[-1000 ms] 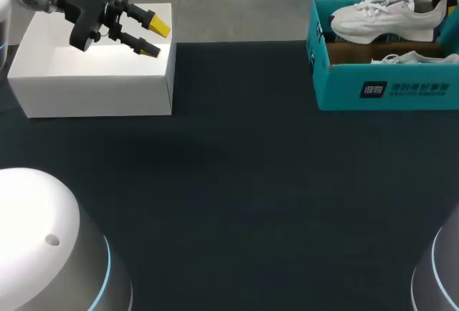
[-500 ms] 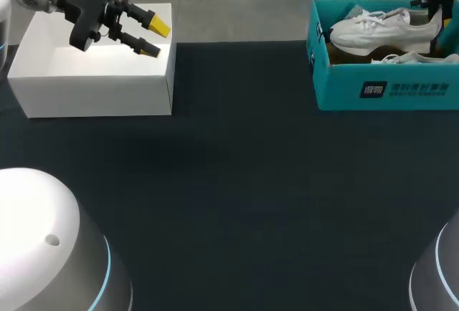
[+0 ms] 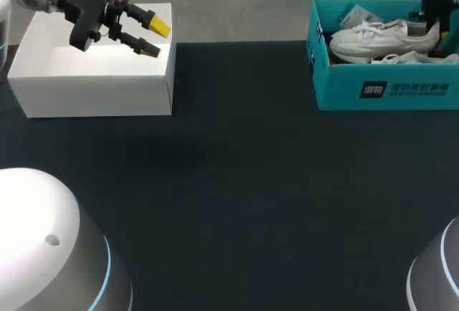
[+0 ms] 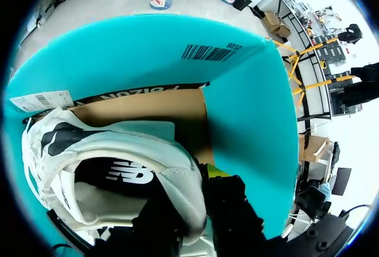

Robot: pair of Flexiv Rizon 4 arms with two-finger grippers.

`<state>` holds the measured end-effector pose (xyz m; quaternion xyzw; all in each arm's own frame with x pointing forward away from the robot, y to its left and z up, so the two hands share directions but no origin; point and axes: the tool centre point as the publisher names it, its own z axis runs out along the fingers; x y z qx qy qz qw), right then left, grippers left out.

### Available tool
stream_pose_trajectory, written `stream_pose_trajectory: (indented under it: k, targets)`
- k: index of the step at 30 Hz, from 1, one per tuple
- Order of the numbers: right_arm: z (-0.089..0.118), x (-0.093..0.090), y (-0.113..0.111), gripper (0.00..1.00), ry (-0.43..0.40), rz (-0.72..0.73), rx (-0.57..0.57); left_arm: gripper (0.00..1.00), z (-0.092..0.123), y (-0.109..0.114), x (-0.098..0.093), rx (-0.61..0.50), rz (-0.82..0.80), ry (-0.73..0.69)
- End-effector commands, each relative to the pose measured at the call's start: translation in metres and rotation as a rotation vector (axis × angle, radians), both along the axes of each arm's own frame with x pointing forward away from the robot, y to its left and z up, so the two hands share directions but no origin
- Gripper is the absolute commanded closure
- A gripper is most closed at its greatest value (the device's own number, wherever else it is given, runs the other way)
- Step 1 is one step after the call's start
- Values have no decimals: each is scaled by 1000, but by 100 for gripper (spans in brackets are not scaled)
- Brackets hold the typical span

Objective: Take the shoe out of the shoebox, open the shoe tongue, remove and reinsert the insole, then place the shoe into the shoebox

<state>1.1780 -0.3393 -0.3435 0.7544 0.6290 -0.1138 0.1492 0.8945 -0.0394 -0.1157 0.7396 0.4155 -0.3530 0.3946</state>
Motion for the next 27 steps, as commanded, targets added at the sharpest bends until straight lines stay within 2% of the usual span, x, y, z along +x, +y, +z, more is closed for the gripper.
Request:
stream_pose_trajectory:
  k: [1, 10, 18, 19, 20, 21, 22, 27]
  targets:
    - [-13, 7, 1, 100, 17, -7, 2, 0, 0, 0, 0, 4, -1, -1]
    - [-27, 1, 0, 100, 36, -25, 7, 0, 0, 0, 0, 4, -1, -1]
    - [-30, 0, -1, 100, 29, -47, 4, 0, 0, 0, 0, 4, -1, -1]
    - [-30, -1, -1, 80, 21, -54, 8, 0, 0, 0, 0, 4, -1, -1]
    - [-28, -1, 0, 56, 19, -55, 6, 0, 0, 0, 0, 4, -1, -1]
    - [-26, -2, 1, 16, 17, -56, 5, 0, 0, 0, 0, 4, -1, -1]
    - [-23, -3, 1, 0, 12, -59, 3, 0, 0, 0, 0, 4, -1, -1]
    - [-10, -11, 6, 0, -2, -57, 4, 0, 0, 0, 0, 4, -1, -1]
